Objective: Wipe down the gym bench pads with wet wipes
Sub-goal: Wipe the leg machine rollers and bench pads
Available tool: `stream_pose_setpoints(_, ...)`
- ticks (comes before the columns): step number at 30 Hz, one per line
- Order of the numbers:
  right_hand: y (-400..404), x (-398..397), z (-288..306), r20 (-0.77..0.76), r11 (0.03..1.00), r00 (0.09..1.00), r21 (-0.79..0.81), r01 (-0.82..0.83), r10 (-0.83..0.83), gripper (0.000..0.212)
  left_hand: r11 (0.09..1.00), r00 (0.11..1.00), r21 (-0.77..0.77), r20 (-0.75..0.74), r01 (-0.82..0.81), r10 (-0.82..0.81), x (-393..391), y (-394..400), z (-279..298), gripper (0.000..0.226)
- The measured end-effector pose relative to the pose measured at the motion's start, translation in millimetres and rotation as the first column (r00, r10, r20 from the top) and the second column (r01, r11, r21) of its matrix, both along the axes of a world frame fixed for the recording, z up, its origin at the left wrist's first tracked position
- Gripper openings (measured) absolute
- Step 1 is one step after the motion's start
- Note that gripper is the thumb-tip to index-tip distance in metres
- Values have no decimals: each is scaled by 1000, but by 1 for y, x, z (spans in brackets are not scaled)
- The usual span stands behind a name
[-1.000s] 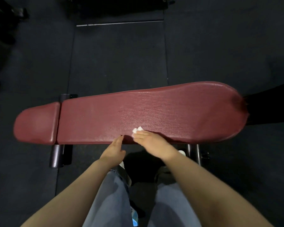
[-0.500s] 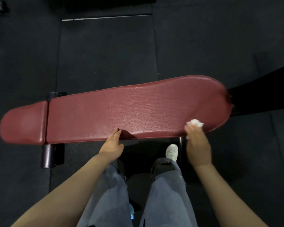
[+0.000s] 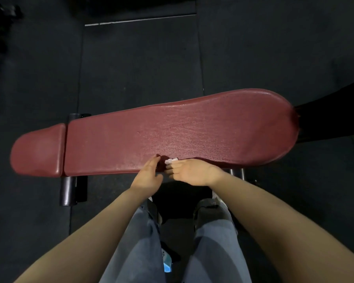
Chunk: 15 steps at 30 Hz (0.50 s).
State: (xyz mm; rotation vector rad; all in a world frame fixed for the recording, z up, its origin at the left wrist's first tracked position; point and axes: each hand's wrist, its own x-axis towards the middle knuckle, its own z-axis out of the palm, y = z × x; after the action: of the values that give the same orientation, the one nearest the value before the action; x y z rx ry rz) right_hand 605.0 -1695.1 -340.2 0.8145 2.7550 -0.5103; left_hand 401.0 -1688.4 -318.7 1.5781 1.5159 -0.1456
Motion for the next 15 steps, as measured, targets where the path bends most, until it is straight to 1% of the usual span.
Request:
stream_pose_setpoints(2,-5,18,3,10,999,1000,-39,13,-12,41,1000,1000,17,12,6,-6,8,-3,3,70)
stream_pose_setpoints(5,-13,51,15,46,983,998,-176,58,-50,49,998,999,50,35,37,-39,19,-5,8,69)
stream_pose_setpoints(7,-23,78,26,28,977,998,-201,67,-63,57,996,997,68,53,54,-58,27,-4,11,69)
stream_pose_setpoints(10,-46,121,39,-56,964,979,-195,182,-196,54,992,993,97,88,75,-84,41,-4,16,68)
stream_pose_setpoints(13,-67,153,50,-38,937,953,-201,286,-299,53,988,984,106,130,111,-125,60,-6,21,68)
stream_pose_setpoints(15,-80,169,58,-52,895,910,-209,393,-412,54,981,975,121,144,151,-168,74,-6,24,68)
